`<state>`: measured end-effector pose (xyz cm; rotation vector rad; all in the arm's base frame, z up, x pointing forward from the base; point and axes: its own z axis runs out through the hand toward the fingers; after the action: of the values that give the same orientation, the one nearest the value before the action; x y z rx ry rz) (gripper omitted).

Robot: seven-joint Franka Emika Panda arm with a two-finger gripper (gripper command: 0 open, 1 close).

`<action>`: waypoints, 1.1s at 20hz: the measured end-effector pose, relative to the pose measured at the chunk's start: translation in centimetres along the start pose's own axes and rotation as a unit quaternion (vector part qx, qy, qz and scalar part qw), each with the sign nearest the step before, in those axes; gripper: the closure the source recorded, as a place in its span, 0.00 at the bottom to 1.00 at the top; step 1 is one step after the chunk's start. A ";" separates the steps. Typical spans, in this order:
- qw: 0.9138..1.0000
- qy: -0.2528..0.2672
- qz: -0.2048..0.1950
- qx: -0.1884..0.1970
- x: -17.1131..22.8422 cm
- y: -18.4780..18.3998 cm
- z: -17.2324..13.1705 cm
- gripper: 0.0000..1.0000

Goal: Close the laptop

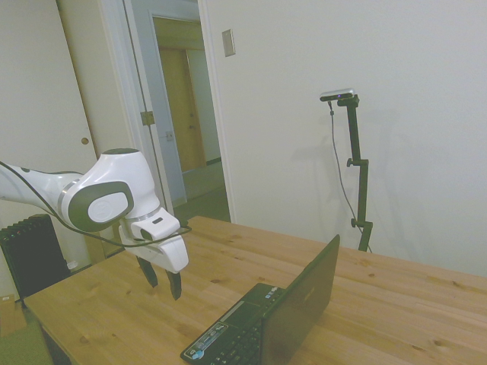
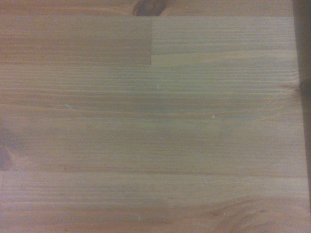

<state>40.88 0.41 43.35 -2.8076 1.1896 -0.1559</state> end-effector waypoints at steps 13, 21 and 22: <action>0.994 0.070 0.077 0.019 7.3 1.1 -12.4 0.00; 0.982 0.087 0.165 0.021 17.9 9.4 -18.6 0.00; 0.981 0.088 0.172 0.020 18.9 10.9 -19.2 0.00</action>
<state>43.78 -21.54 62.19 -2.5451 1.6660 -0.4022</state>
